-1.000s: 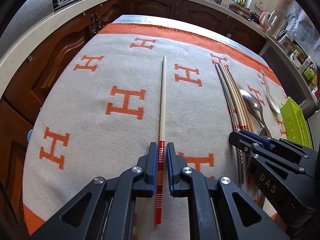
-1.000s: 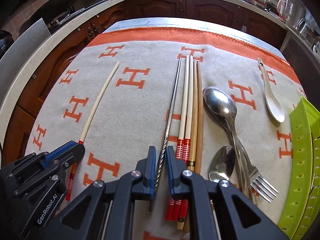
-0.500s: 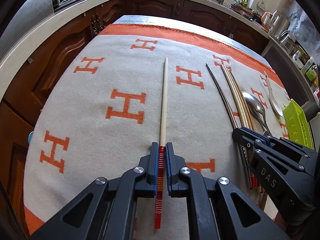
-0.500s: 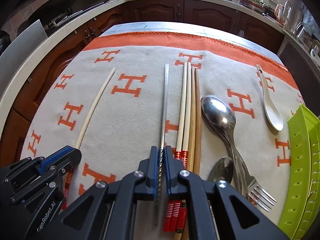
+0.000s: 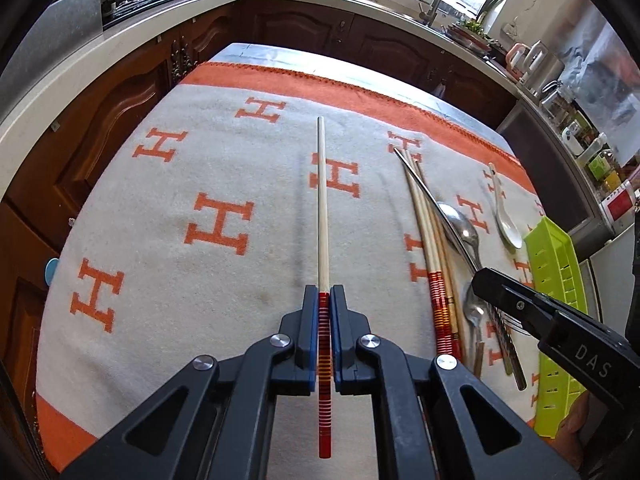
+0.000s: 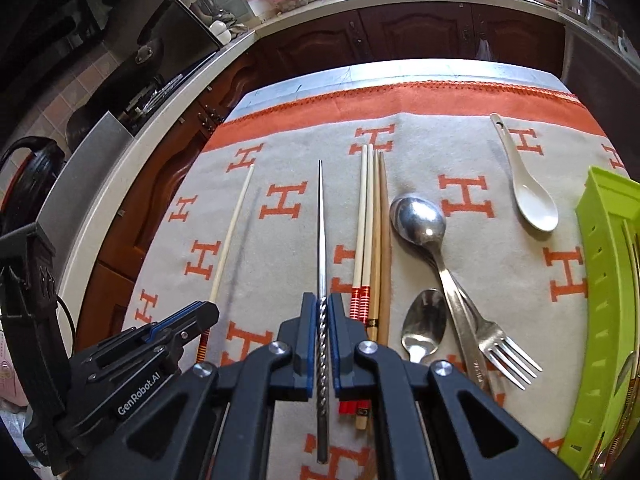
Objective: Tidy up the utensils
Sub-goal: 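Carry both chopsticks into the green tray and open both tools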
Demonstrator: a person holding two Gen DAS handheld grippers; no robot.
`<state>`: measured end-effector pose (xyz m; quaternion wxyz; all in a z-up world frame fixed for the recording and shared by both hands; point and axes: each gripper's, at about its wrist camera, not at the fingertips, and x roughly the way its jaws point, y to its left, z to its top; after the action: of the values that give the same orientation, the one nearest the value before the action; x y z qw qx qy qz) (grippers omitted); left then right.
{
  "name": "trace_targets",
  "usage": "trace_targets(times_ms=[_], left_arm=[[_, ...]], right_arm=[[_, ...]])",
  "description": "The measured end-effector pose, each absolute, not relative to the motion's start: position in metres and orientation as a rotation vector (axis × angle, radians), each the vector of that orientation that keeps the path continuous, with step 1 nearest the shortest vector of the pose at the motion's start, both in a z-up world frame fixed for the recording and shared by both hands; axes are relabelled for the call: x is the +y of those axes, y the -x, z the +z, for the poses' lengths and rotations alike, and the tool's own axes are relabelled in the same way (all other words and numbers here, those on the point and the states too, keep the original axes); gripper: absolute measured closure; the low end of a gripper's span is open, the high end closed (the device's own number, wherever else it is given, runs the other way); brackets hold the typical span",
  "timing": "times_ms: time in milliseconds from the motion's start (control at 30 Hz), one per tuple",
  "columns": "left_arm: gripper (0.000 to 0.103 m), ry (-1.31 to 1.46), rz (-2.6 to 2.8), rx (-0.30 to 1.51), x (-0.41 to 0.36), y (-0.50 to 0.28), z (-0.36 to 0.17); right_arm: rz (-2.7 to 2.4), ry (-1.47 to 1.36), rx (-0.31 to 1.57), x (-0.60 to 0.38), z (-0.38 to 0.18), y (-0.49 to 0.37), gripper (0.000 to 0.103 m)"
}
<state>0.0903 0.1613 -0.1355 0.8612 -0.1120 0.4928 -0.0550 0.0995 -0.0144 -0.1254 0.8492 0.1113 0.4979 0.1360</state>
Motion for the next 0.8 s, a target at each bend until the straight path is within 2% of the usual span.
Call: trace_targets(times_ms=[200,467,633,800], left_arm=[[0.1,0.215,-0.214,1.016,0.126,-0.086,-0.107],[0.1,0.14,-0.438,1.009,0.033,-0.083,-0.07],[0.1,0.098,-0.561,1.042,-0.032,-0.078,-0.064],[0.1,0.053,-0.641,1.117,-0.087,-0.07,-0.076]], right_arm=[[0.269,-0.298,0.985,-0.05,-0.102,-0.085,0.098],[0.173,-0.385,0.871,-0.123,-0.069,-0.05,0.098],[0.059,-0.437,0.815,-0.182,-0.062,-0.022,0.098],[-0.062,-0.476,0.821,-0.23,-0.078,-0.003,0.098]])
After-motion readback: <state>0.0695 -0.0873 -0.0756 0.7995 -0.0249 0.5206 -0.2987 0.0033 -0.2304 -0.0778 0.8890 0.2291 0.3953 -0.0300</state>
